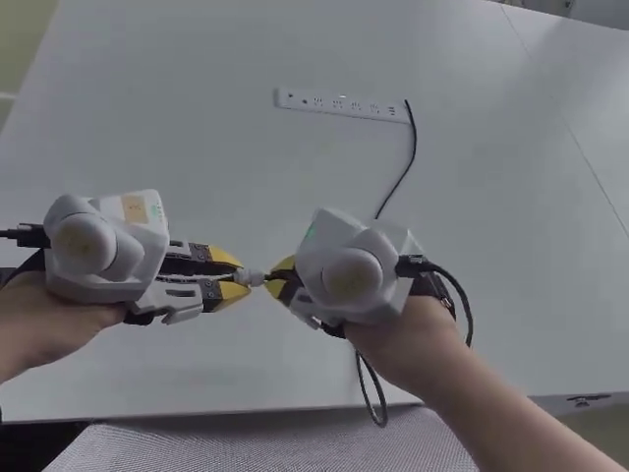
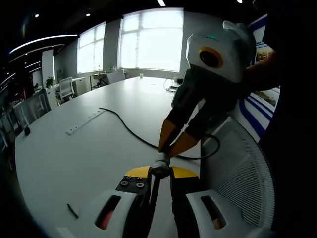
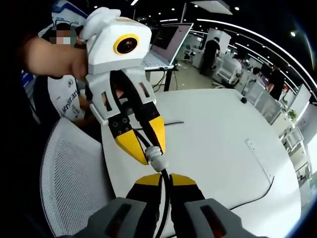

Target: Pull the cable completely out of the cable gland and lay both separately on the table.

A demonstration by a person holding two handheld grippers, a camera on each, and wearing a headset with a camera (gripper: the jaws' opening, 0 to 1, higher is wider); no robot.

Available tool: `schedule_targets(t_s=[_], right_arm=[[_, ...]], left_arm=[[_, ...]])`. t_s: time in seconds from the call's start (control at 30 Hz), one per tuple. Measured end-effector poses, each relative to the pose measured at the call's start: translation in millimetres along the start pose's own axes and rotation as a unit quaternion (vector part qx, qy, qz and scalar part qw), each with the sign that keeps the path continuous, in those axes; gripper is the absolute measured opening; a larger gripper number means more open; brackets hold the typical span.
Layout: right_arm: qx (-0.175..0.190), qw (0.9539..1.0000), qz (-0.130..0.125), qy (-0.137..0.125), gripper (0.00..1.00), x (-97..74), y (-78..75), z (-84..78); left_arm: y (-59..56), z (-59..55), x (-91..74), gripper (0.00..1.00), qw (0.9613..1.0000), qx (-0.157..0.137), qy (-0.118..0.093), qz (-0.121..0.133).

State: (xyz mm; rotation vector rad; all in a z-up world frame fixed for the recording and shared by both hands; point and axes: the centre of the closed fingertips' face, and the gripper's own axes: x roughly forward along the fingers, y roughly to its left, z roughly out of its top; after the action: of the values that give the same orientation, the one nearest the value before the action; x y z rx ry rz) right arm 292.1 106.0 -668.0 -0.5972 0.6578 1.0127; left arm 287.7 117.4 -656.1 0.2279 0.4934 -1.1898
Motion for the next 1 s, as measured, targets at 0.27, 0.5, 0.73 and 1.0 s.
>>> schedule_targets(t_s=[0.27,0.5,0.73,1.0], right_arm=[[0.034,0.9994,-0.011,0.001,0.0,-1.7,-8.5,-14.1],[0.07,0.9974,-0.011,0.007,0.0,-1.2,-14.3,-25.6],[0.101,0.9946,-0.019,0.012,0.0,-4.1,-21.8,-38.1],[0.144,0.9889,-0.031,0.019,0.0,-6.4,-31.4,-55.2]], left_arm=[[1.5,2.6,0.8,0.15,0.9999,0.01,0.004,0.002],[0.8,2.8,1.1,0.15,0.9999,0.01,0.007,0.003],[2.0,3.1,0.0,0.15,0.9999,0.007,0.006,0.005],[0.6,5.3,0.9,0.15,1.0,0.006,0.004,0.007]])
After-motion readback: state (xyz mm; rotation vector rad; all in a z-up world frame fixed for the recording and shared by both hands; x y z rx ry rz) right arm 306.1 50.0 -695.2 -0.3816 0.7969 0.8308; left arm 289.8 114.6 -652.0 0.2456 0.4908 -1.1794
